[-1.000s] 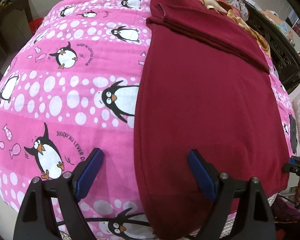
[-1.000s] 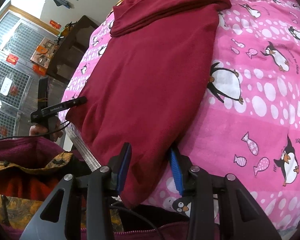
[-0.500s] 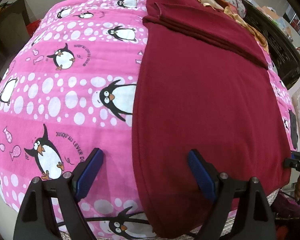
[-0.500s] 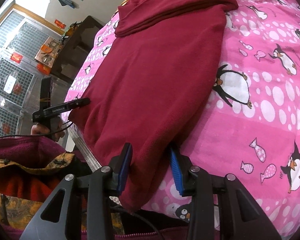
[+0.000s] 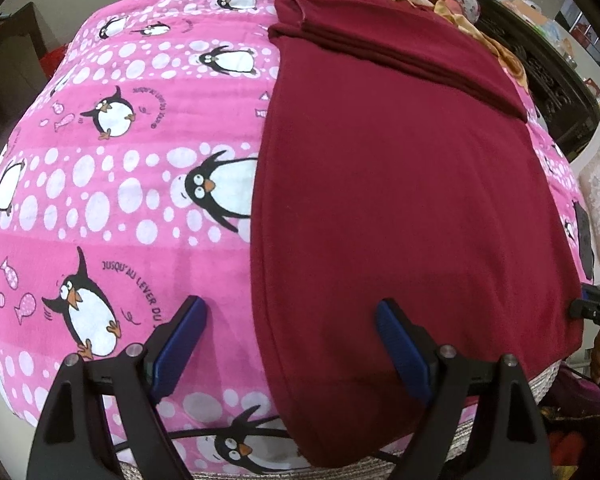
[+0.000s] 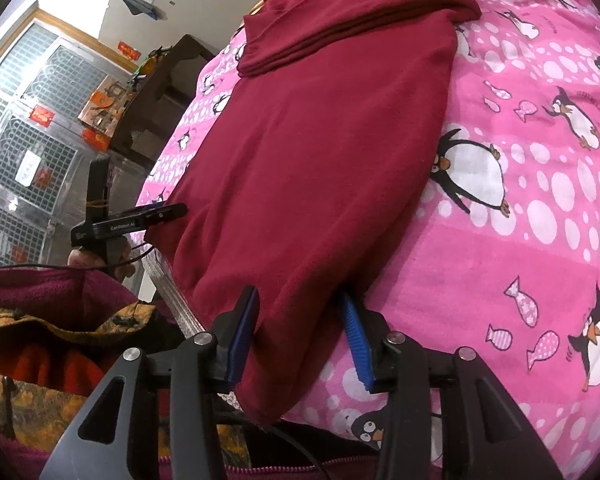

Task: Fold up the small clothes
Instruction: 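Move the right gripper down to the hem of the folded sweatshirt, then close both grippers on the sweatshirt hem edge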

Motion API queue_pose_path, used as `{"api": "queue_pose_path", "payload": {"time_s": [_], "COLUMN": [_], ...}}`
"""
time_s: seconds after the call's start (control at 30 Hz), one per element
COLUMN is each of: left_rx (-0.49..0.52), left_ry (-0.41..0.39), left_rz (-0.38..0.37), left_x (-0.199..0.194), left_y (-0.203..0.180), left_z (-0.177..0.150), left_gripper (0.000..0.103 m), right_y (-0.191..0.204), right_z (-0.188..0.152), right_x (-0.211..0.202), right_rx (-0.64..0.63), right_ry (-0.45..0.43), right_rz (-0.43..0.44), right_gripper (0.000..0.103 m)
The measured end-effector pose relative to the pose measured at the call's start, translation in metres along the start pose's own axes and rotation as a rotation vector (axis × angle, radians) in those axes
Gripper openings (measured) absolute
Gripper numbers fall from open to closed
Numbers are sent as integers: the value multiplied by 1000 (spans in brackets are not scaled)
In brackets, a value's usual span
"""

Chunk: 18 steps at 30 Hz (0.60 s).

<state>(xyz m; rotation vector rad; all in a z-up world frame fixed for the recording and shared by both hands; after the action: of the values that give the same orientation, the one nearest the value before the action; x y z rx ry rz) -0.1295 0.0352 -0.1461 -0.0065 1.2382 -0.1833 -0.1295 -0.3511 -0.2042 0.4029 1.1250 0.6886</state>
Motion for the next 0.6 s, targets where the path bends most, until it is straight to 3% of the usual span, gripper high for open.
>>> {"api": "queue_pose_path", "payload": {"time_s": [0.1,0.23,0.4,0.5,0.6], "left_rx": [3,26,16,2,-6], "left_ry": [3,3,15,21,9], "left_rz": [-8,-15,-89,-133,-191], "left_x": [-1,-1,-4,-7,-20], "left_y": [-2,-5,-4,-2,0], "left_z": [0,0,1,2,10], "left_gripper": [83,71,21,12,9], "right_y": [0,7,1,-1,1], "right_z": [1,1,4,4,9], "right_x": [1,5,11,9,-2], "right_rx": [1,-38,-22,-8,-5], "right_ry": [-3,-15,-7,-20,-54], "right_rz": [1,-10,-3,8,21], "right_gripper": [44,36,24,20,14]}}
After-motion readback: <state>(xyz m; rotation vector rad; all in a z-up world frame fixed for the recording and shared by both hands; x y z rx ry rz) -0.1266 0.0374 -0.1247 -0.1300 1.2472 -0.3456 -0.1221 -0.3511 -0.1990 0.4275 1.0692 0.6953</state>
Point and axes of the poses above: each gripper's, at about its wrist camera, not at the fingertips, and x roughly the way its jaws point, y to its left, z to its top, the point moved 4 cm from there along x, roughly the way its jaws point, and after that the axes turned 1 degree about z, right-handed, at the moved point
